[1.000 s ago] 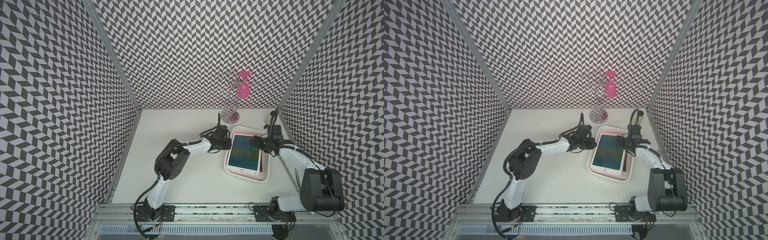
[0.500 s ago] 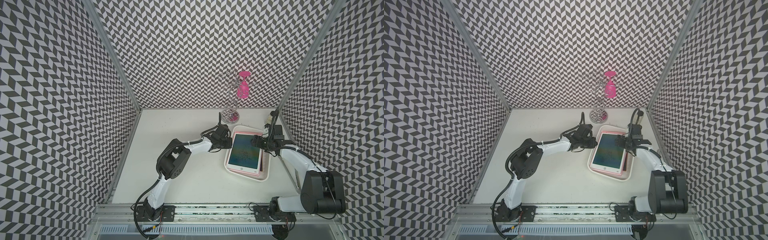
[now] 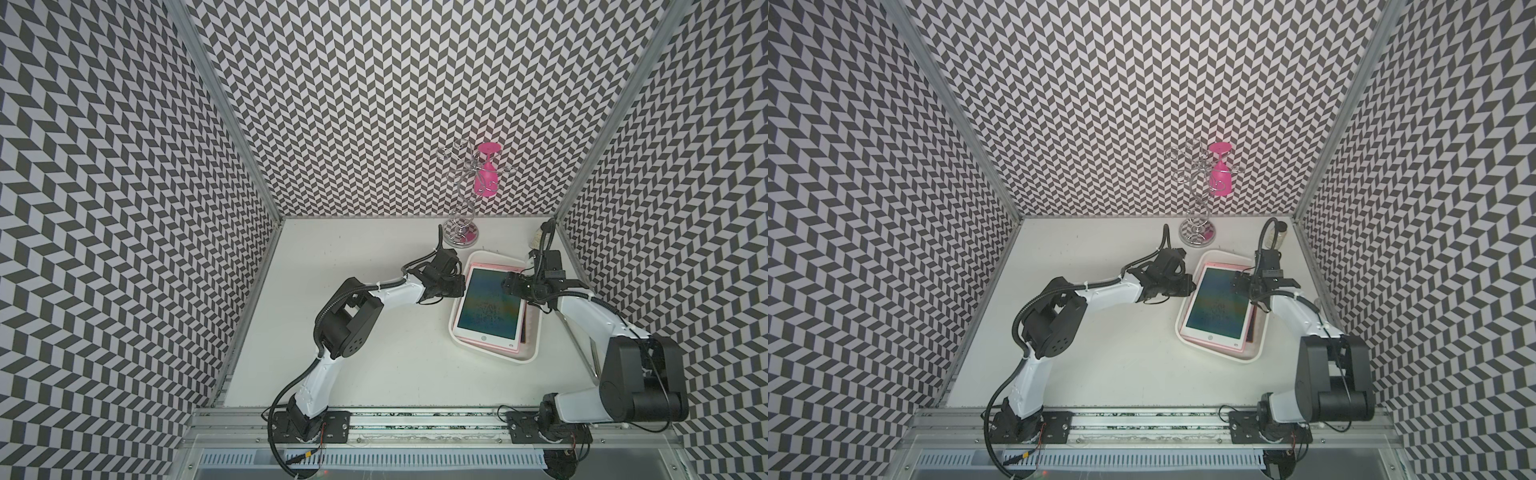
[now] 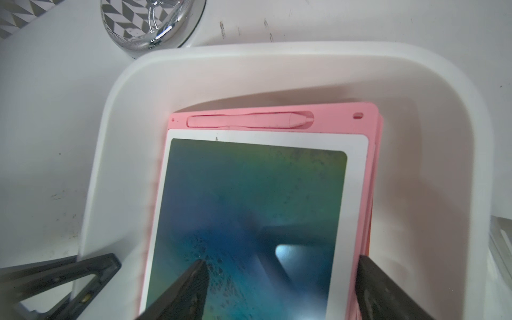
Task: Take out the writing tablet from the storage box
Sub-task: Pick up the writing tablet from the storage box.
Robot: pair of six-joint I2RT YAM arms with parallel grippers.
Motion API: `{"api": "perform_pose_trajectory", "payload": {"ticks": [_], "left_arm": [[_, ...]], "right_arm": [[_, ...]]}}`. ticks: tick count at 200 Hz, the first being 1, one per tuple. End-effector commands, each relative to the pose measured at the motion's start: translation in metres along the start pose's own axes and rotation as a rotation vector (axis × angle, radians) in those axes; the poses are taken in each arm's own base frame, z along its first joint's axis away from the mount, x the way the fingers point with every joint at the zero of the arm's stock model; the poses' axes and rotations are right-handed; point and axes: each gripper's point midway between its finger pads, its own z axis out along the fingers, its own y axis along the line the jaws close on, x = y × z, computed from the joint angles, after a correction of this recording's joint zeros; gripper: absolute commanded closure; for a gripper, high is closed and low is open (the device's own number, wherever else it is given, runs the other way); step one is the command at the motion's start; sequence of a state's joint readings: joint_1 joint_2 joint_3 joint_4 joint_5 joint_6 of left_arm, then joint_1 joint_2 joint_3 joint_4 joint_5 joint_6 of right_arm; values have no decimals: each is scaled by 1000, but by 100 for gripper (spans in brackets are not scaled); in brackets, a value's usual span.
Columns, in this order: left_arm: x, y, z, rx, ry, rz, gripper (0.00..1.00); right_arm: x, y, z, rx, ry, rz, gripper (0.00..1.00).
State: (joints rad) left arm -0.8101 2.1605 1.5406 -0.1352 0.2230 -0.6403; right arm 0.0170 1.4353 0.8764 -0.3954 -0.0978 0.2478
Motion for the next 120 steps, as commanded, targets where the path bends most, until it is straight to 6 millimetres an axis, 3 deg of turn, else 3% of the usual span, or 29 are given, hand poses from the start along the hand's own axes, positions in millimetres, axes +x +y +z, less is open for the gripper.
{"api": "perform_pose_trajectory", "payload": {"ticks": [1,51,120], "left_arm": [[61,8,30,0,162,53,100],[62,8,29,2,164,52,100],[63,10,29,4,167,50,100]], "right_arm": [[-17,19,-1,-56,-55,-32,18],[-7,7,10,25,-31,-33,18],[-14,6,18,34,-49,-29,17]]}}
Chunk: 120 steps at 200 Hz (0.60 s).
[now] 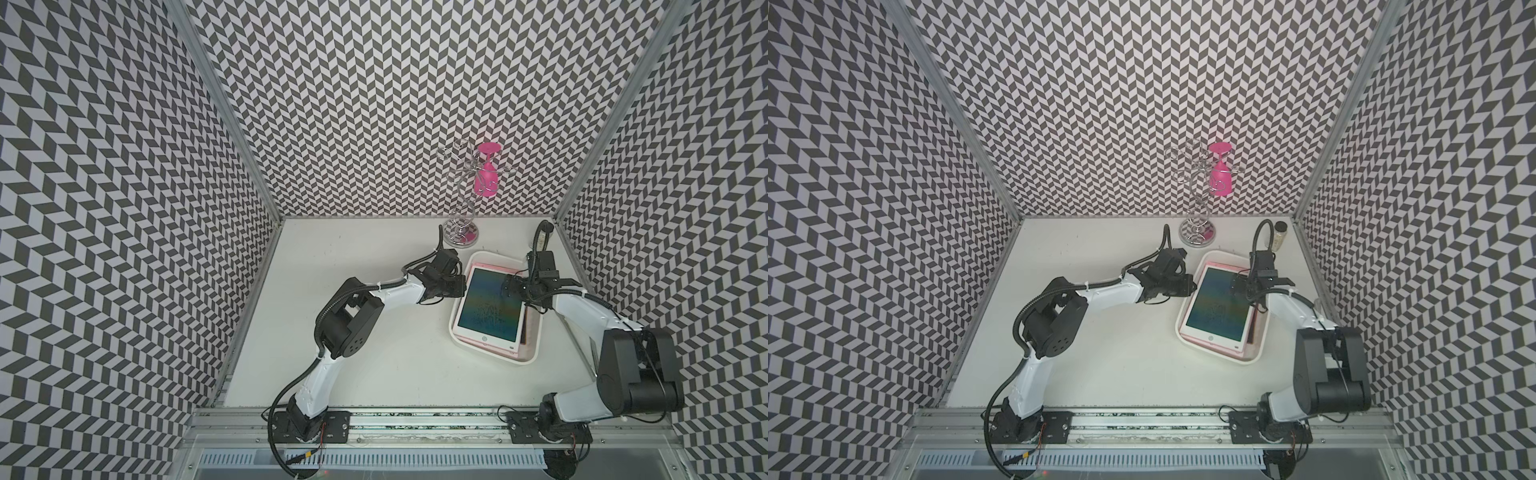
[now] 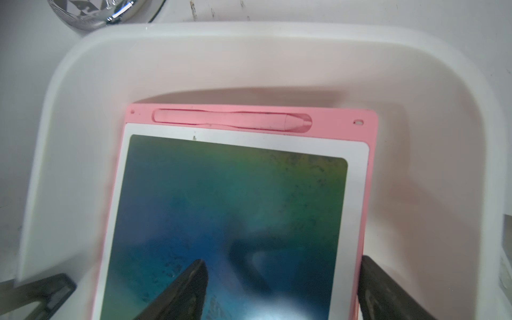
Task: Take out the writing tablet from the storage box
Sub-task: Pick up the writing tablet from the storage box.
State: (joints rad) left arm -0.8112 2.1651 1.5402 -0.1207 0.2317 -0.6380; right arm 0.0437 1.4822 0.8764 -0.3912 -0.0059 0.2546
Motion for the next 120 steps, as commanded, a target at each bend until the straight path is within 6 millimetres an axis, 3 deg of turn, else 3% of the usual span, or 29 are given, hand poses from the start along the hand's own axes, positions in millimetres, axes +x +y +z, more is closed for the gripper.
{"api": "perform_pose_trajectory", "payload": {"ticks": [1,35,120], "left_arm": [[64,12,27,-10,170,43,100],[63,14,26,-7,168,41,100],[66,17,29,-12,176,35,100]], "right_arm": [[-21,17,4,-53,-69,-13,17],[-19,28,5,-125,-62,-8,18],[-26,57,-32,-325,-107,7,20]]}}
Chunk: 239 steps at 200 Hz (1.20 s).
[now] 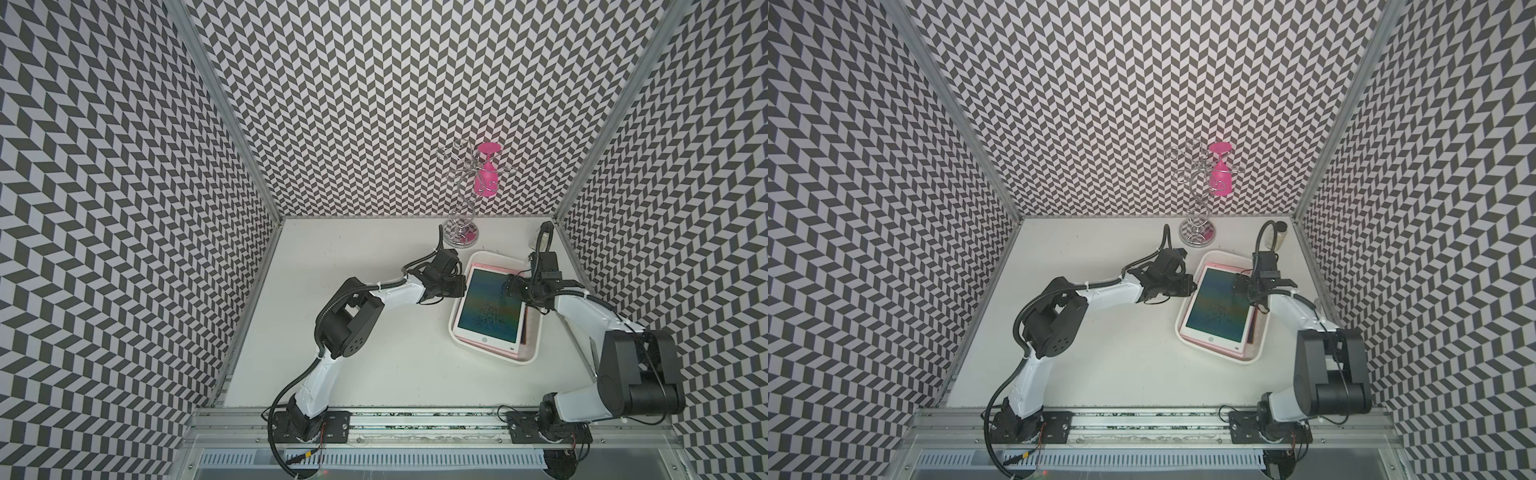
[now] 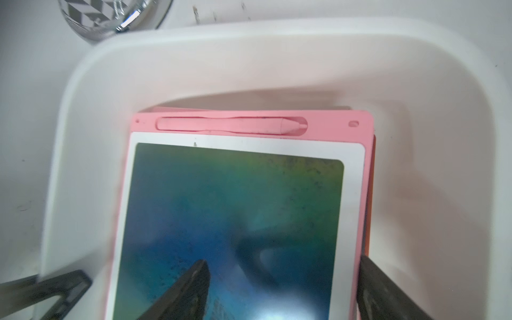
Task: Take out the writing tablet from the storage box
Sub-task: Pick up the writing tablet from the storage box.
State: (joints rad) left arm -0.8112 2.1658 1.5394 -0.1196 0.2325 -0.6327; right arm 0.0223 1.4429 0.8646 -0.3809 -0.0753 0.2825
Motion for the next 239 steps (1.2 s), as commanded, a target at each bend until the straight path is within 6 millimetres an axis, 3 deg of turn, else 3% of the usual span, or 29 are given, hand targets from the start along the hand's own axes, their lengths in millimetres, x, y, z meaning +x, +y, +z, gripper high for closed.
{"api": "perform_pose_trajectory", "payload": {"ticks": [1,76,119,157,198,239], "left_arm": [[66,16,29,-11,175,30,100],[66,6,29,20,180,24,100],[68,-4,33,44,191,22,100],[68,-13,35,70,198,21,100],[65,-25,34,102,196,20,100],[60,-32,28,114,185,24,100]], "right_arm": [[-20,54,-19,-263,-83,-38,20],[-9,64,-18,-357,-50,-31,27],[-11,73,-30,-427,-66,-42,32],[-11,70,-36,-440,-78,-45,37],[1,64,-29,-452,-48,-32,44],[-1,53,-25,-409,-54,-17,48]]}}
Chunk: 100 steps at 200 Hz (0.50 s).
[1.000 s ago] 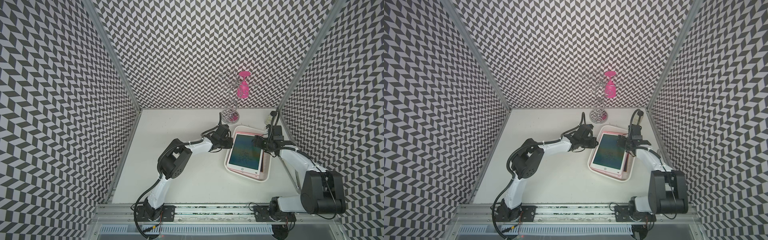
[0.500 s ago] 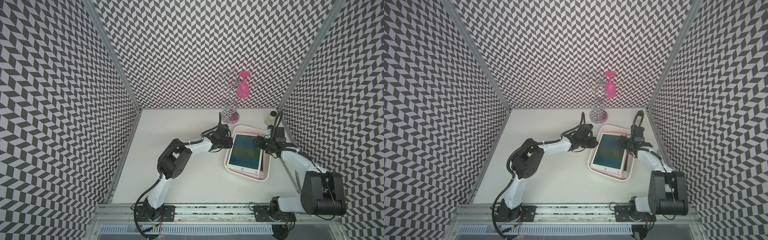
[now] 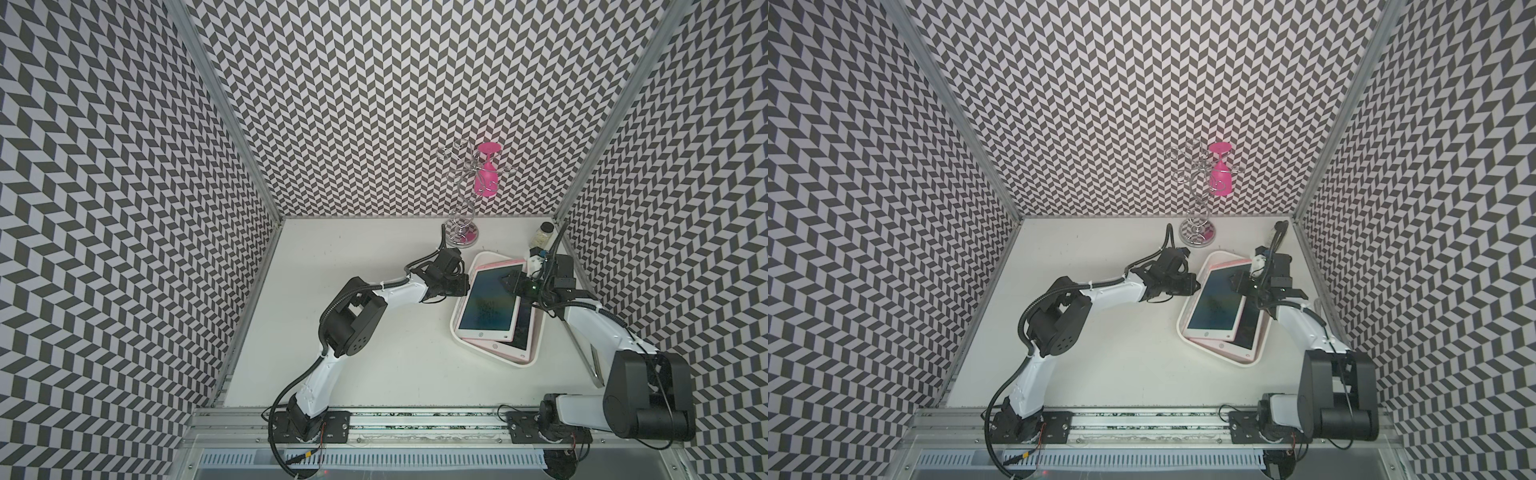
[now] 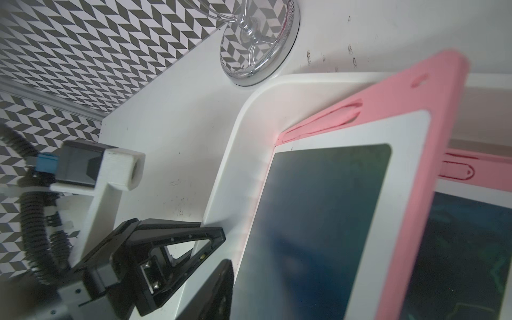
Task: Take out the writing tablet from the storage box
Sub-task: Pick up the writing tablet from the storage box.
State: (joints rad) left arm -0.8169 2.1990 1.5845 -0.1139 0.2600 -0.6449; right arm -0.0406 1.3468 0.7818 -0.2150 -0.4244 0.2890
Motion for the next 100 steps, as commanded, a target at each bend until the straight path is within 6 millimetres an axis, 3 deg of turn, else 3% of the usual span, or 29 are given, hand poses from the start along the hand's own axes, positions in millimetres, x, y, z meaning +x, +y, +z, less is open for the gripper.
{"api": "perform_pose_trajectory", "payload": {"ticks": [1,19,61,100], "left_arm": [[63,-22,21,80,178,26,100],[54,-25,14,83,155,31,100],[27,-25,-6,57,87,56,100],[3,-27,-29,59,23,63,100]], "right_arm": [[10,9,4,-57,28,-18,48],[9,0,5,-21,30,-8,52],[6,-12,2,-9,28,18,73],[1,-11,-1,-29,21,23,81]]}}
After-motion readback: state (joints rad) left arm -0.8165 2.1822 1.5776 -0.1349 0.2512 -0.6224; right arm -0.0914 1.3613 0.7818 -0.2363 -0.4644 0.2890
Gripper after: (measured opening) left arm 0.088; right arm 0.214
